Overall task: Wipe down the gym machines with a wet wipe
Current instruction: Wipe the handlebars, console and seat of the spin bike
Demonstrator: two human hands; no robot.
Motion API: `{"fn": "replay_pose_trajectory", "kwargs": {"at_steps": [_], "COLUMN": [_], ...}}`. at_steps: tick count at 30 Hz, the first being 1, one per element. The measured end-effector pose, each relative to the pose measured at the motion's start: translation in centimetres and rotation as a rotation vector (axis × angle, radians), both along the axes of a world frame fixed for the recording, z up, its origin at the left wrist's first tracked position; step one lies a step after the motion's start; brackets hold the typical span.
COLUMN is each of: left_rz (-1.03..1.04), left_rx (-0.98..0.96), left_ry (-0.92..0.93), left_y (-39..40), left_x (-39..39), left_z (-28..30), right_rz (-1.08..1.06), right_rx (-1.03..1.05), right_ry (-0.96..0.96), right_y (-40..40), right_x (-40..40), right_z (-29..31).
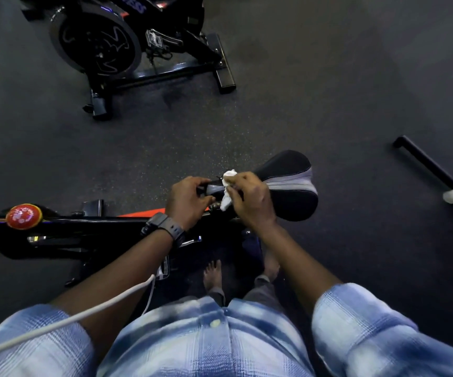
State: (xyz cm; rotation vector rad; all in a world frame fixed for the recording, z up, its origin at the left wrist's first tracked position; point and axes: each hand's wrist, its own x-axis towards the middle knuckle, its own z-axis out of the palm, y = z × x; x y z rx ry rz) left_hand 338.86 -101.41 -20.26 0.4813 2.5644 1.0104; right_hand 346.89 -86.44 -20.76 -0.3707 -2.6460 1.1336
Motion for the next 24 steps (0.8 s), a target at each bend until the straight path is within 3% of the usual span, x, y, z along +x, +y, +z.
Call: {"fn": "replay_pose_trajectory", "kwargs": {"at_steps": [2,5,9,13,17,20,24], "left_rz": [-0.009,-0.012,-0.015,0.004,-0.059,-0.092,-0.174], "left_rx": [0.001,0.025,0.022,0.102,0.066,0.115,0.057], "left_ry": [0.007,0.004,-0.012,-0.116,-0.099,-0.179,0.034], "left_y": [-0.1,-0.1,-0.4,-0.6,-0.7,-1.0,-0.7], "left_x": [0.1,0.1,-0.1,0.1,0.2,0.1,0.4], "left_z": [0.0,0.1,0.3,0.4,0.7,0.9,0.7], "right_rz": [0.083,-0.015,0.205,0.026,0.275,0.136,0.248], "right_rx": [0.042,0.009,0.080,0.058,0.113,0.068,0.084], "right_ry": [0.009,-0.030,0.002,-0.056,-0.047,-0.044,-0.033], "right_y": [1.4,0.4,-1.7,-0.1,-2.1,-0.7,-3.3], "right_x": [0.4,-1.1,-1.5,-2.0,-1.9,-1.2,-2.1], "right_z": [-0.2,0.2,0.7,0.8,0.8,0.0,0.2]}}
